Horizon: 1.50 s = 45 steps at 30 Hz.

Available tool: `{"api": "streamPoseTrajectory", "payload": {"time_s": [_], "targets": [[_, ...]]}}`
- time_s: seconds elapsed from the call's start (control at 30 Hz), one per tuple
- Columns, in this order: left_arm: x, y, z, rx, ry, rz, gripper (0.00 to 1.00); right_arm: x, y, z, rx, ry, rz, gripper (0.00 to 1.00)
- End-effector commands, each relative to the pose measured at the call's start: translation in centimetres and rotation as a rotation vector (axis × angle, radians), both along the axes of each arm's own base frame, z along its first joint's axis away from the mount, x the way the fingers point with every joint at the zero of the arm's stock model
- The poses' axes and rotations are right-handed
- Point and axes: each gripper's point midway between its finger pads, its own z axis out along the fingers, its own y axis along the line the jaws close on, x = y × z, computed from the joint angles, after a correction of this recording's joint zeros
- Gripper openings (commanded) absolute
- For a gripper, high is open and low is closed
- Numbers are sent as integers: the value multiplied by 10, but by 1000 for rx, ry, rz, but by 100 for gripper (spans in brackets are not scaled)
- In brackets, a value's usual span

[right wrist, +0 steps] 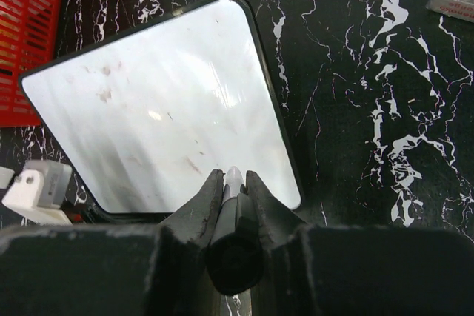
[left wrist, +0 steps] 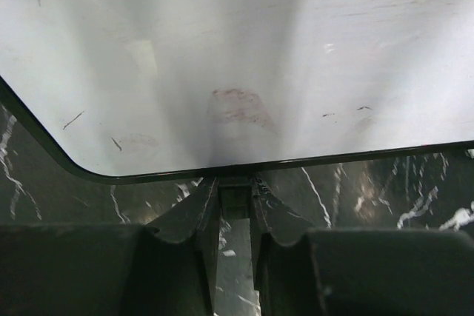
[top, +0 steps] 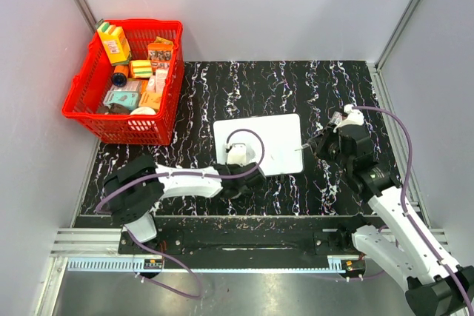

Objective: Write a sentence on the whiteboard
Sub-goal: Move the whiteboard stand to the center of the board, then adjust the whiteboard stand at the center of the board.

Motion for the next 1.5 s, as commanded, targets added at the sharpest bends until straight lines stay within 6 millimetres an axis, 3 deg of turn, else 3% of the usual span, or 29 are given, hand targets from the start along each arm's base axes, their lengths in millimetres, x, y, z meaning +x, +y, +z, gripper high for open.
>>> {"api": "streamPoseTrajectory", "payload": {"time_s": [0.0,0.13,0.27,0.3,0.33,0.37,0.43,0.47,0.7,0.83,1.17,1.47], "targets": [[-63,-24,-23,-27,192,-62,3,3,0,20,40,-72,-6,0],[-81,-37,-22,-36,201,-111,9,1,1,24,42,-84,0,0],[-97,-43,-17,-41,206,-161,26,0,1,26,50,-91,5,0],[-99,-44,-14,-43,201,-171,36,-1,1,26,50,-93,7,0],[-101,-45,-12,-47,198,-185,55,-1,1,26,51,-93,6,0],[-105,-47,-6,-58,194,-199,66,-1,2,27,53,-93,9,0],[-110,-48,-1,-62,191,-219,83,-2,2,29,57,-102,12,0],[-112,-49,3,-71,189,-230,85,-2,2,30,58,-104,12,0],[-117,-49,35,-83,157,-297,88,-9,1,39,76,-139,19,0],[-110,-44,45,-94,134,-313,84,-11,0,42,76,-152,19,0],[-88,-42,22,-172,165,-314,66,-14,-3,43,65,-155,19,0],[-75,-55,11,-154,143,-348,63,-16,-5,41,64,-151,14,0]]}}
